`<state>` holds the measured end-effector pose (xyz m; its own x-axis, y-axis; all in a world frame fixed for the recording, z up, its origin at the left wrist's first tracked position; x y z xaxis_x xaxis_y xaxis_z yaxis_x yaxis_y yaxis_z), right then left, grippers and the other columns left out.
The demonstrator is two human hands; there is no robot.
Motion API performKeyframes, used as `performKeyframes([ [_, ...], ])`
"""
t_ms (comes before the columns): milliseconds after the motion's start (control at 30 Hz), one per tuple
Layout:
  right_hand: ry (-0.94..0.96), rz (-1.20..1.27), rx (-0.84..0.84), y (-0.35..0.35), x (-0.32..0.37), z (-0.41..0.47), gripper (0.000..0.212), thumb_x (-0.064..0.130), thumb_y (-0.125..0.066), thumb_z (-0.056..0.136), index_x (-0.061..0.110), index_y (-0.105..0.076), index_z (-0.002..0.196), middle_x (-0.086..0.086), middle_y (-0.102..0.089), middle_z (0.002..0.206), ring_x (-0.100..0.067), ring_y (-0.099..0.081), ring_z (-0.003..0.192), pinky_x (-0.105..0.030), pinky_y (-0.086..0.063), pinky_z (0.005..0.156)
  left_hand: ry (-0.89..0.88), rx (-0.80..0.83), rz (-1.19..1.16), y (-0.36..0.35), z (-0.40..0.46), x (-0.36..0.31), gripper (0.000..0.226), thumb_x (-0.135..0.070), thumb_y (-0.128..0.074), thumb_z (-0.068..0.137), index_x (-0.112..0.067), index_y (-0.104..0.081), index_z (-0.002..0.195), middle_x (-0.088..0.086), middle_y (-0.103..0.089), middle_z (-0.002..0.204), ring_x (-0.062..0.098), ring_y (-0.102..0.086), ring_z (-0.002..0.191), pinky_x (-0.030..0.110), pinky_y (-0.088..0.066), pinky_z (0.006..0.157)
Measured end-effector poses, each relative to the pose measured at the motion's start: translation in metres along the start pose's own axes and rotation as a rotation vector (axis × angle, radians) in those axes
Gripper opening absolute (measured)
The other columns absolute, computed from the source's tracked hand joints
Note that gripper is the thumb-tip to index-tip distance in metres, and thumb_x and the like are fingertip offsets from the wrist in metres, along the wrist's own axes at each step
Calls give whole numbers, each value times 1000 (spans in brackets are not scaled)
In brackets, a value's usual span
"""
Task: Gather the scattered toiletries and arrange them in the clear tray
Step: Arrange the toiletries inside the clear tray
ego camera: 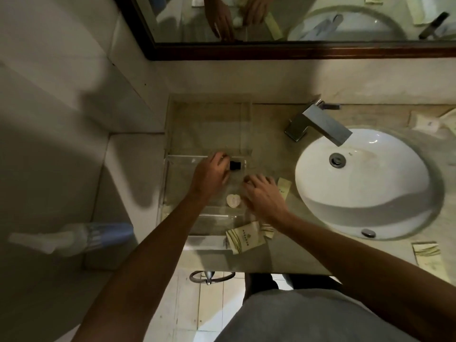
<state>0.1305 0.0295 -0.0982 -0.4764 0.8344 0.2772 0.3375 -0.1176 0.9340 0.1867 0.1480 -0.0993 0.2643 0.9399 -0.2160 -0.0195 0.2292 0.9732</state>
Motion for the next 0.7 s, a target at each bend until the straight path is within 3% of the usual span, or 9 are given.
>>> performKeyframes([
  [100, -109, 65, -150, 34, -57, -24, 40, 22, -63, 89, 19, -57, 128, -8, -53, 133, -26, -48, 120, -45, -42, 101, -68, -61, -19, 14, -11, -51, 32, -28, -63, 86, -11, -61, 114, 10, -62, 109, 24, -58, 93, 34, -49, 75],
  [167, -176, 48, -150, 42, -96, -41, 37, 18, -67, 86, 17, -62, 123, -10, -56, 128, -27, -51, 114, -43, -44, 96, -48, 124, -60, -10, -22, -97, 34, -39, -58, 90, -14, -57, 113, 7, -61, 105, 23, -59, 91, 34, -50, 76],
  [233, -208, 27, -138, 47, -126, -54, 33, 13, -67, 85, 14, -65, 118, -12, -59, 123, -30, -52, 109, -43, -44, 91, 68, 331, -117, -46, -34, -136, 54, -52, -59, 87, -13, -49, 123, 9, -59, 112, 25, -58, 98, 38, -50, 82],
  [333, -212, 30, -148, 53, -150, -70, 34, 7, -68, 81, 11, -67, 115, -12, -61, 120, -32, -52, 107, -44, -46, 87, 301, 480, -201, -82, -50, -166, 69, -43, -67, 84, -8, -37, 135, 14, -51, 129, 29, -51, 113, 40, -46, 91],
  [433, -206, 73, -183, 58, -161, -83, 33, 9, -69, 82, 11, -66, 114, -11, -60, 120, -31, -53, 107, -42, -45, 88, 407, 504, -231, -93, -56, -177, 61, -29, -70, 84, -6, -38, 131, 16, -48, 130, 29, -49, 114, 38, -44, 93],
  [700, -138, 139, -201, 57, -147, -86, 34, 15, -69, 83, 14, -64, 116, -9, -58, 119, -27, -51, 108, -39, -46, 89, 404, 505, -133, -93, -57, -178, 68, -31, -77, 77, -4, -42, 128, 15, -49, 126, 28, -49, 113, 37, -41, 96],
])
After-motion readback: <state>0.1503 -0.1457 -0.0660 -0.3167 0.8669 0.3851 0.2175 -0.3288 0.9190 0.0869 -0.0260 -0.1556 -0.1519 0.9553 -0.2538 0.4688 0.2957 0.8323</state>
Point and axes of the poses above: each hand's wrist, its own z-axis towards the middle knuckle, its own y-axis out of the back of the hand, x = y × z, the point moved 10 cm from there along z, towards the middle knuckle
